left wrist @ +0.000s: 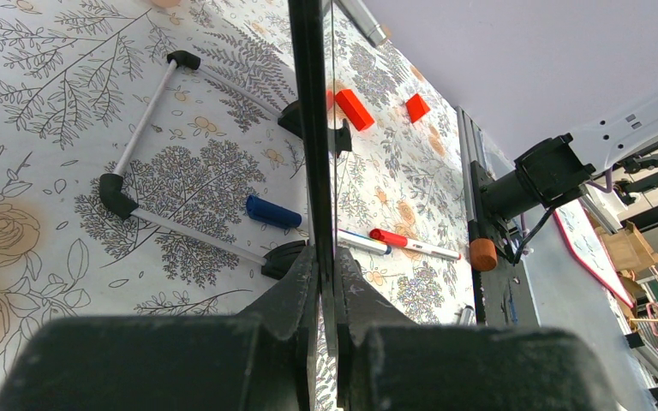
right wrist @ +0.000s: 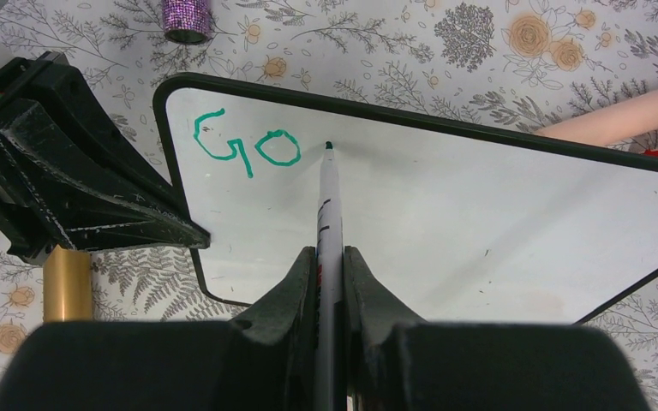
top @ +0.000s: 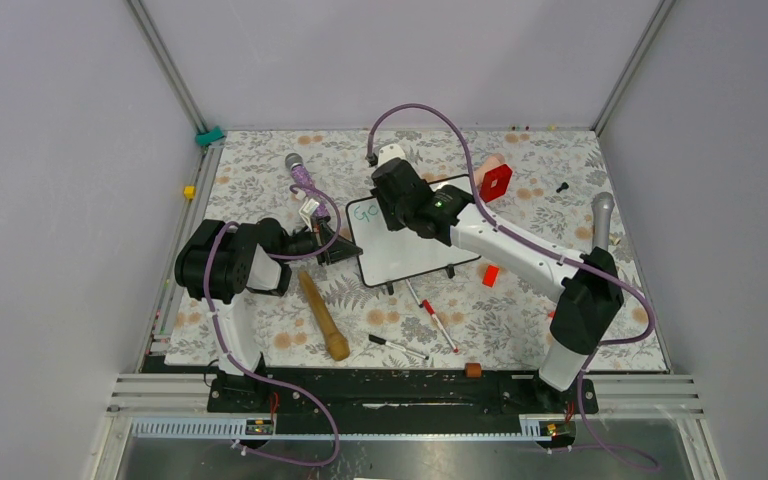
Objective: Write a sentence on the whiteboard
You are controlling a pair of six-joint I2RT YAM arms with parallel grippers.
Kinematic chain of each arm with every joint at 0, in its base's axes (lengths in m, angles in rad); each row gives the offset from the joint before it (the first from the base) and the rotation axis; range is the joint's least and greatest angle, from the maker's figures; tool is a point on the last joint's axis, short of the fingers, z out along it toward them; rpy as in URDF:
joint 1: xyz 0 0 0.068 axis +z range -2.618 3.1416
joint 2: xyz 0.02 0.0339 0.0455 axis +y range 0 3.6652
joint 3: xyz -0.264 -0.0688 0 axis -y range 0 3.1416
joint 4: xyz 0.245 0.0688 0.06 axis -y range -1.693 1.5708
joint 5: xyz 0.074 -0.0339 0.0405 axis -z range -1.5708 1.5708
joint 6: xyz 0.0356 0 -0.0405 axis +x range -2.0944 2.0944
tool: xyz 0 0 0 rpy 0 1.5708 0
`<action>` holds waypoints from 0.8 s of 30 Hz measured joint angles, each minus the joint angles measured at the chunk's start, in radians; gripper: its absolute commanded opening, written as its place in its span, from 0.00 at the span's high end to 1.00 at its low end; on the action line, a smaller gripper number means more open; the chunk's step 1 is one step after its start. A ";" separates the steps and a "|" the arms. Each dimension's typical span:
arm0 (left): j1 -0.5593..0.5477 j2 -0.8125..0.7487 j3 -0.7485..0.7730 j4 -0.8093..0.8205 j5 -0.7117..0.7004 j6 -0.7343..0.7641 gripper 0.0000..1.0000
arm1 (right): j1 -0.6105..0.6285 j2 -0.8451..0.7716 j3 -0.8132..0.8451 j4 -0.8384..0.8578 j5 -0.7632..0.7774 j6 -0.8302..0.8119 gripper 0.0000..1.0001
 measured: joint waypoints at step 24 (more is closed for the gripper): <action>0.000 0.000 0.000 0.000 0.000 0.000 1.00 | -0.002 0.011 0.018 -0.027 -0.058 -0.001 1.00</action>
